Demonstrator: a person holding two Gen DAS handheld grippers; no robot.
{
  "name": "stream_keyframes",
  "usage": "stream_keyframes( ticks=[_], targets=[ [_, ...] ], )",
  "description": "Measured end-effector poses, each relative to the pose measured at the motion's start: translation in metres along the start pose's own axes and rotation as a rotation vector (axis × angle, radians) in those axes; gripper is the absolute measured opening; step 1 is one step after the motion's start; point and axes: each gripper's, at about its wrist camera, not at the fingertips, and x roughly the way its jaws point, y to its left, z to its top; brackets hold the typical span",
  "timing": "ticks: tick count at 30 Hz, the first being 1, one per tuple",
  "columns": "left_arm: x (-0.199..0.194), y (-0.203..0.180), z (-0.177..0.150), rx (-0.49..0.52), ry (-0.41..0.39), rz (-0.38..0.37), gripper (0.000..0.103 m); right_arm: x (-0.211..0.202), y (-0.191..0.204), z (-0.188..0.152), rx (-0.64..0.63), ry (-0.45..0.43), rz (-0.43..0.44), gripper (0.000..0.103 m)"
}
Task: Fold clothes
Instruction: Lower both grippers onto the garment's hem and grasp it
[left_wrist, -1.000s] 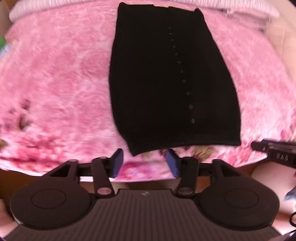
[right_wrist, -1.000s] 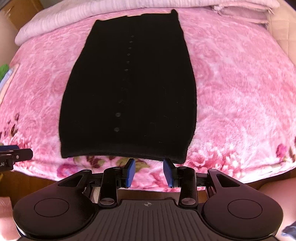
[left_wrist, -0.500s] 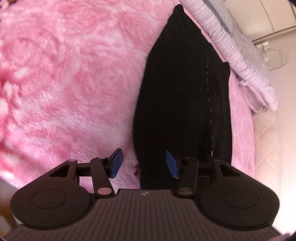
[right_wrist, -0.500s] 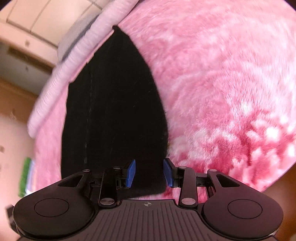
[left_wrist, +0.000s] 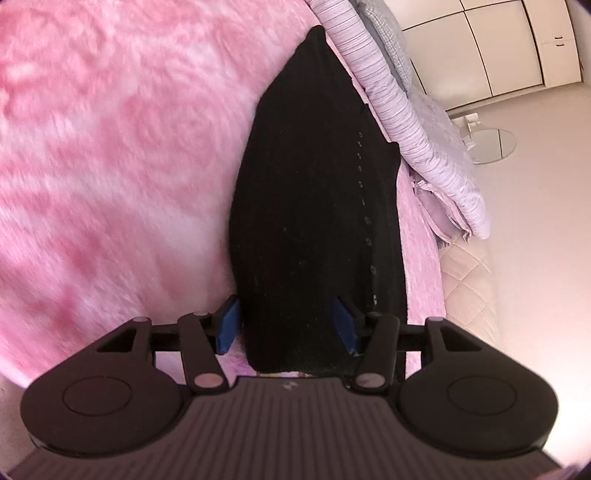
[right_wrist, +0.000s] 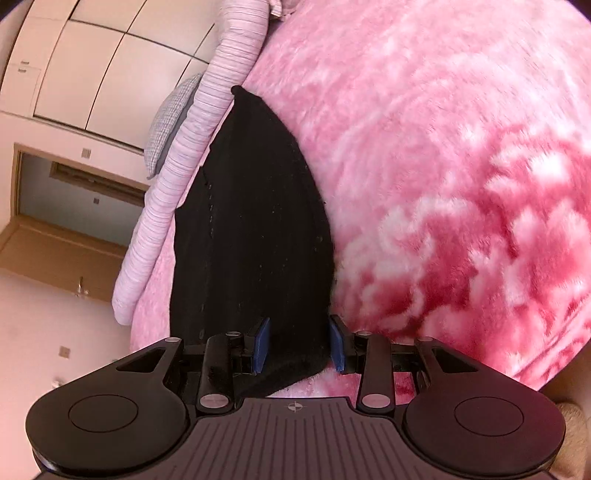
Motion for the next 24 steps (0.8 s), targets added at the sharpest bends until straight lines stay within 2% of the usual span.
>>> stream_keyframes(
  ticks=[7,13,14,16,17,18,19,20,21,24],
  targets=[
    [0.008,0.001,-0.011,-0.022,-0.029,-0.031,0.046,0.009,-0.007,0.002,0.078,-0.003,0.036,0.037],
    [0.016,0.011,0.004,-0.050,-0.015,-0.083,0.046,0.023,-0.012,0.016,0.098,0.000,0.083,0.037],
    [0.019,0.010,0.008,-0.049,-0.009,-0.094,0.044,0.026,-0.011,0.019,0.099,0.005,0.086,0.037],
    [0.029,0.009,0.016,-0.049,0.007,-0.119,0.042,0.034,-0.004,0.024,0.055,0.019,0.077,0.037],
    [0.034,0.009,0.021,-0.050,0.016,-0.132,0.039,0.038,0.001,0.026,0.027,0.029,0.069,0.037],
    [0.037,0.007,0.023,-0.037,0.025,-0.138,0.035,0.041,0.005,0.028,-0.001,0.038,0.059,0.028],
    [0.040,0.006,0.026,-0.023,0.033,-0.142,0.026,0.044,0.008,0.029,-0.024,0.050,0.037,0.015],
    [0.043,0.004,0.028,-0.009,0.042,-0.147,0.016,0.048,0.011,0.032,-0.034,0.065,0.014,0.015],
    [0.041,0.003,0.028,0.016,0.040,-0.139,0.010,0.050,0.012,0.034,-0.030,0.068,0.009,0.014],
    [0.028,0.008,0.024,0.042,0.022,-0.150,0.008,0.037,0.014,0.030,-0.041,0.052,0.007,0.011]
  ],
)
